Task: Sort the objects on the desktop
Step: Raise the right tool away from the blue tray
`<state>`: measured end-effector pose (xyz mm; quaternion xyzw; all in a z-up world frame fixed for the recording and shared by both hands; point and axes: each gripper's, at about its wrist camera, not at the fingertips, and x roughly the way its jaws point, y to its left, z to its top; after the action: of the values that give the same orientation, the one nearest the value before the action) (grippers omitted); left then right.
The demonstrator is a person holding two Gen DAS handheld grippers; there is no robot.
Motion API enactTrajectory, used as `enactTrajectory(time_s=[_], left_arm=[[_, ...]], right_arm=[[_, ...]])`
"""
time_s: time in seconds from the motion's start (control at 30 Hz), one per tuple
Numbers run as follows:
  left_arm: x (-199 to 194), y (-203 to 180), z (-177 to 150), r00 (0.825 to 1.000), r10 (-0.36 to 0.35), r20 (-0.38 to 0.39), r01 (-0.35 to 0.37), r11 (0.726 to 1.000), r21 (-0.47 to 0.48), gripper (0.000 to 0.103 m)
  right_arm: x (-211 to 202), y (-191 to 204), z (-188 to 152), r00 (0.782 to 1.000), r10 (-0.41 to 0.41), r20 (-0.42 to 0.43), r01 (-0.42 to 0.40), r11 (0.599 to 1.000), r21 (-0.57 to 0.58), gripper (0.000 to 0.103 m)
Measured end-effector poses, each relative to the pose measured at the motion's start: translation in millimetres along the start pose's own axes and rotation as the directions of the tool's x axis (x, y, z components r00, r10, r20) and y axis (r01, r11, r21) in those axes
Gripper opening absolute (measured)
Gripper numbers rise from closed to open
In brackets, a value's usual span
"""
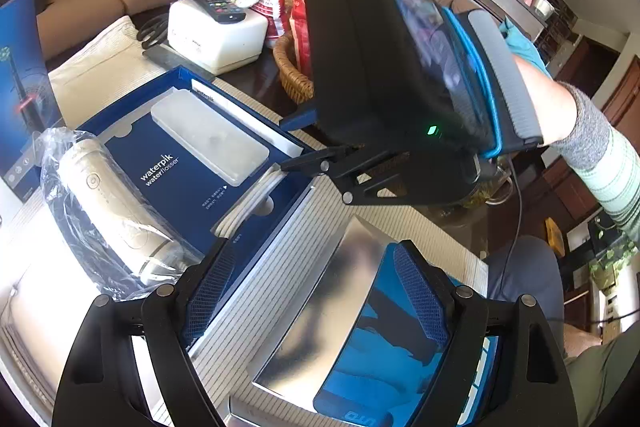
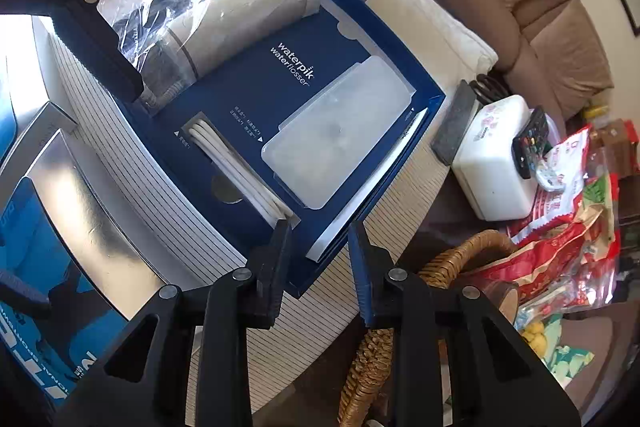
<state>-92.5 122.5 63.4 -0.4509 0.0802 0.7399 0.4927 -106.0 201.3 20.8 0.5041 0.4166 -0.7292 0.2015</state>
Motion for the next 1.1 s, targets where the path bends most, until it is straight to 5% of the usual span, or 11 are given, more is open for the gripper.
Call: enactTrajectory(time_s=[0.23, 0.37, 0.5, 0.7, 0.83, 1.1], left_arm=[[3, -3, 1, 0.999, 0.033, -0.019, -0.033, 0.999, -0.007, 0.086], [0, -8, 1, 0.998, 0.064, -0.021, -0.064, 0.998, -0.004, 0.088], [-7, -16, -3, 0.985, 0.175, -0.003, -0.175, 0.985, -0.009, 0.095], [-25, -27, -16, 0.946, 0.314, 0.086, -0.304, 0.946, -0.108, 0.103], [-35, -29, -22, 0.941, 0.325, 0.093, -0.31, 0.939, -0.151, 0.103], [-66, -40, -36, 0.914, 0.386, 0.123, -0.365, 0.917, -0.162, 0.103]], right_arm=[[-9, -9, -4, 0.998, 0.048, 0.031, -0.051, 0.996, 0.079, 0.029], [-19, -17, -8, 0.99, 0.109, 0.092, -0.123, 0.977, 0.172, 0.042], [-29, -14, -16, 0.98, 0.136, 0.145, -0.166, 0.962, 0.218, 0.044], [-38, -17, -40, 0.957, 0.175, 0.23, -0.248, 0.905, 0.346, 0.072], [-51, -9, -50, 0.949, 0.182, 0.259, -0.27, 0.891, 0.365, 0.091], [-80, 11, -51, 0.93, 0.196, 0.309, -0.31, 0.872, 0.378, 0.103]])
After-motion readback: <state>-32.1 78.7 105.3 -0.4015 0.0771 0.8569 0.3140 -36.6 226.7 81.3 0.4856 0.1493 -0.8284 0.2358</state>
